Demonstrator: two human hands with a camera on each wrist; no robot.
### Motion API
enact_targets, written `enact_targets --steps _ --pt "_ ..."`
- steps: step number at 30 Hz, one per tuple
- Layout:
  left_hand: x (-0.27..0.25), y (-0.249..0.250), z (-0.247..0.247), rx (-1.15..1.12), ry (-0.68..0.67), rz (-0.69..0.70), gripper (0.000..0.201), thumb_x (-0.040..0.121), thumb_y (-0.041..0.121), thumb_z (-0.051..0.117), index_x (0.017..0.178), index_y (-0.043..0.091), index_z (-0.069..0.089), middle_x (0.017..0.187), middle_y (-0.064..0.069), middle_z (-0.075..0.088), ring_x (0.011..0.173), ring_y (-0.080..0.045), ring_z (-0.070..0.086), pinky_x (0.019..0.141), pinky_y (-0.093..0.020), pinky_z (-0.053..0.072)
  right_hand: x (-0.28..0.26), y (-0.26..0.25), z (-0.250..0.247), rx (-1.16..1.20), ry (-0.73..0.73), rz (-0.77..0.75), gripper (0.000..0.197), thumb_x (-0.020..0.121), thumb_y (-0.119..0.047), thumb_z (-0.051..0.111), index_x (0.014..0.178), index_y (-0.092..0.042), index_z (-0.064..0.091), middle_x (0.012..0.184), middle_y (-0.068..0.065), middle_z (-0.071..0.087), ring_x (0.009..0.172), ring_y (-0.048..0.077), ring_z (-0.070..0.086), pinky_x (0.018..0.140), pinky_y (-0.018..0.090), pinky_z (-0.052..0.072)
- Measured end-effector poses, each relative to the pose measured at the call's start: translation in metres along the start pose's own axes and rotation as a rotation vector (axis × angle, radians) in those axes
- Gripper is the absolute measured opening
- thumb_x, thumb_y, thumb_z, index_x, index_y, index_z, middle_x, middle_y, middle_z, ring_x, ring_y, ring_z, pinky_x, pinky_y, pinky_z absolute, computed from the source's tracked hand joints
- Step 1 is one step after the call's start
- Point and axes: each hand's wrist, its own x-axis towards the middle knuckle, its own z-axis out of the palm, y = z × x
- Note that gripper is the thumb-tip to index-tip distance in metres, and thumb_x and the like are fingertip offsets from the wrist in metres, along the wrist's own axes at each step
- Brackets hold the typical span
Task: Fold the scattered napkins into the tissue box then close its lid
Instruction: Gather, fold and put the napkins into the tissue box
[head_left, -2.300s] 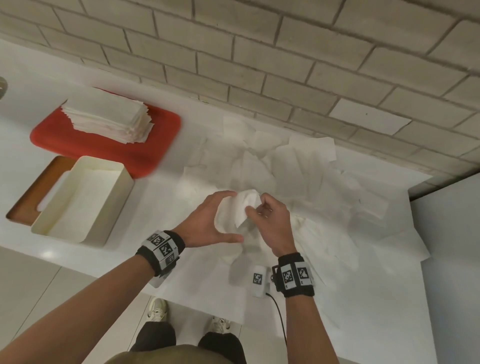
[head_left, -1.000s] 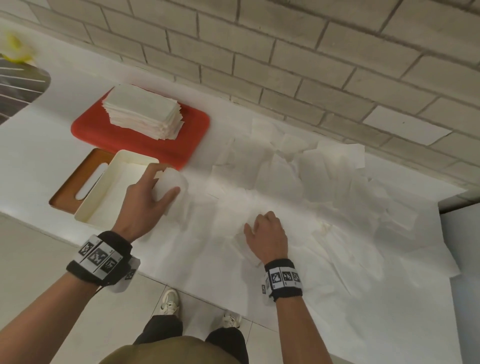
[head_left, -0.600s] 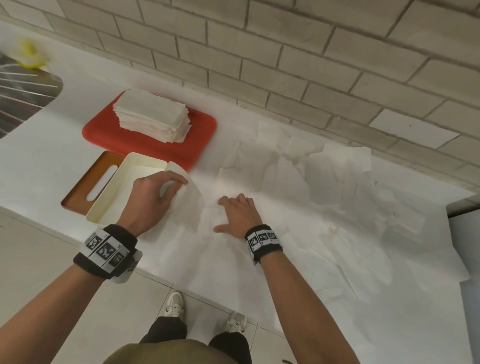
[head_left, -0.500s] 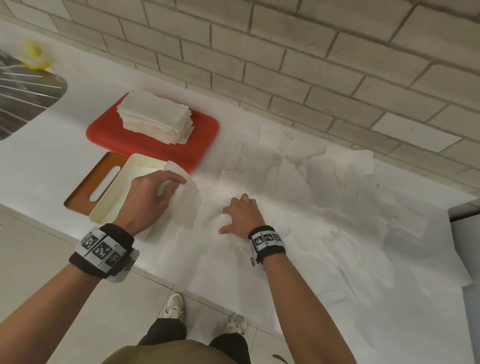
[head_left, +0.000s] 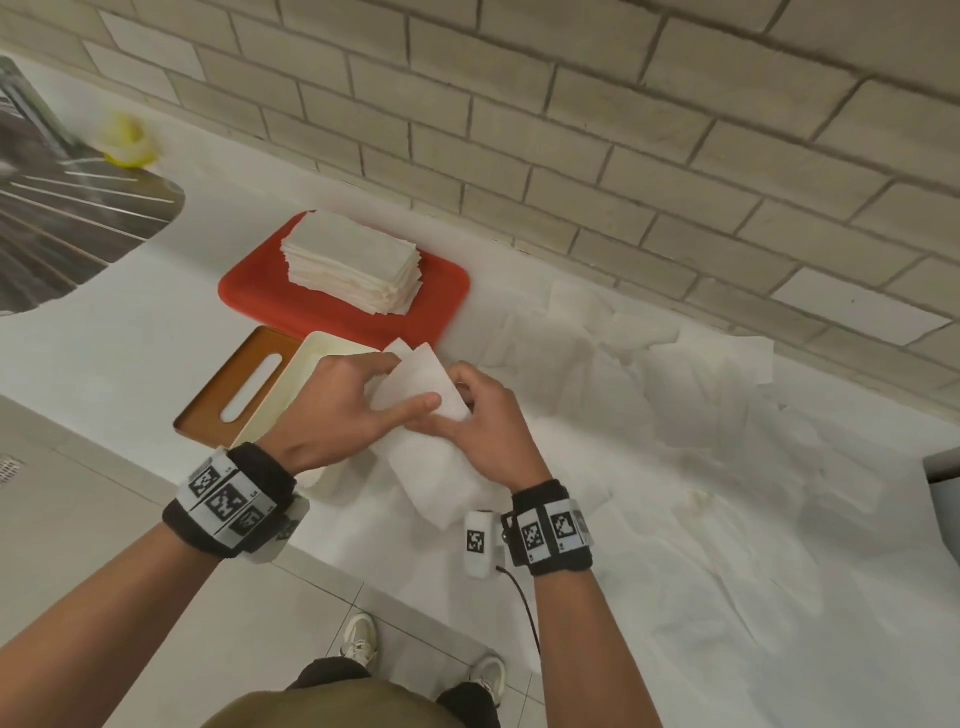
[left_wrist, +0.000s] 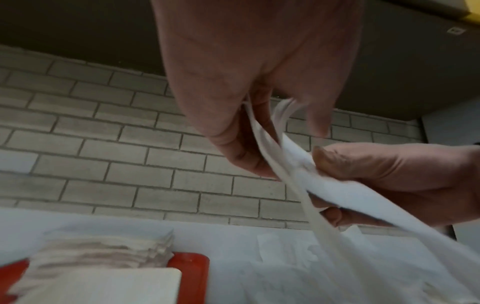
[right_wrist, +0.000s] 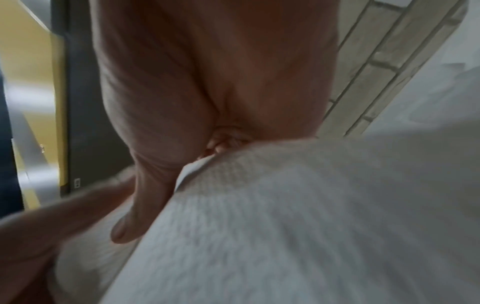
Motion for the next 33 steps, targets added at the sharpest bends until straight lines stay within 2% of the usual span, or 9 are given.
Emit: enact_targets --steps 3,7,11,14,16,21,24,28,33 --pt "-0.004 -0.006 -0.02 0.088 -0.011 0.061 0.012 0.1 0.053 0.064 0.089 0.048 0.06 0.079 0.028 0.066 0.079 0.004 0.064 0.065 -0.012 0.042 0.006 -0.007 0.021 -0.042 0.097 -0.031 0.063 0.072 -0.044 0.1 0.107 -0.031 0.049 0.104 -0.007 0.073 0.095 0.011 0.07 0.079 0.03 0.056" --pt "-0.006 -0.022 -0.055 0.009 -0.081 0.085 0.007 0.099 0.045 0.067 0.099 0.038 0.068 0.088 0.018 0.072 0.083 -0.009 0.068 0.067 -0.019 0.048 0.009 -0.006 0.056 0.02 0.122 -0.134 0.07 0.091 -0.036 0.087 0.129 -0.028 0.03 0.136 0.002 0.056 0.129 0.013 0.058 0.113 0.038 0.048" --pt "0.013 -0.045 -0.097 -0.003 -0.124 0.032 0.017 0.095 0.026 0.082 0.098 0.031 0.066 0.097 0.01 0.073 0.088 -0.012 0.07 0.075 -0.031 0.056 -0.004 0.004 0.1 0.175 0.134 -0.116 0.047 0.105 -0.018 0.07 0.125 -0.033 0.03 0.132 0.01 0.063 0.12 0.021 0.07 0.102 0.05 0.059" --pt "0.038 -0.069 -0.118 0.111 -0.21 -0.003 0.026 0.092 0.027 0.084 0.107 0.034 0.064 0.106 0.013 0.073 0.096 -0.008 0.069 0.083 -0.035 0.059 -0.007 0.005 0.13 0.119 0.184 -0.083 0.027 0.106 -0.012 0.065 0.119 -0.029 0.049 0.12 -0.01 0.066 0.108 0.01 0.068 0.089 0.032 0.06" --pt "0.054 -0.085 -0.12 0.203 -0.251 -0.013 0.036 0.092 0.029 0.084 0.119 0.035 0.062 0.117 0.01 0.072 0.104 -0.013 0.07 0.087 -0.041 0.061 0.001 0.004 0.15 0.078 0.188 0.039 0.015 0.105 -0.01 0.065 0.115 -0.021 0.062 0.121 -0.004 0.07 0.105 0.013 0.068 0.082 0.021 0.06" --pt "0.061 -0.122 -0.094 0.465 -0.163 0.04 0.05 0.091 0.014 0.082 0.134 0.025 0.058 0.128 -0.002 0.066 0.117 -0.026 0.061 0.099 -0.046 0.053 0.033 -0.008 0.192 -0.014 0.135 0.369 0.026 0.109 -0.014 0.06 0.134 -0.01 0.064 0.143 0.015 0.063 0.128 0.03 0.065 0.1 0.023 0.05" --pt "0.05 -0.134 -0.068 0.541 -0.352 -0.031 0.037 0.095 0.022 0.079 0.129 0.024 0.064 0.126 0.001 0.063 0.117 -0.028 0.064 0.096 -0.045 0.054 0.043 -0.015 0.2 -0.088 0.033 0.467 0.039 0.111 -0.02 0.054 0.147 -0.005 0.054 0.149 0.02 0.054 0.131 0.037 0.061 0.103 0.034 0.05" --pt "0.037 -0.141 -0.03 0.685 -0.711 -0.239 0.081 0.096 0.036 0.077 0.163 0.029 0.033 0.164 -0.005 0.039 0.144 -0.03 0.052 0.116 -0.042 0.044 0.031 -0.016 0.185 -0.151 -0.055 0.408 0.038 0.109 -0.023 0.056 0.146 -0.013 0.062 0.144 0.018 0.064 0.125 0.035 0.067 0.1 0.031 0.052" --pt "0.031 -0.144 -0.017 0.786 -0.815 -0.298 0.132 0.067 0.048 0.099 0.167 0.03 0.014 0.169 -0.01 0.021 0.148 -0.037 0.044 0.116 -0.053 0.047 -0.003 0.026 0.097 -0.229 0.278 0.32 0.012 0.103 -0.016 0.063 0.106 -0.027 0.067 0.103 -0.001 0.078 0.094 0.018 0.076 0.087 0.037 0.064"
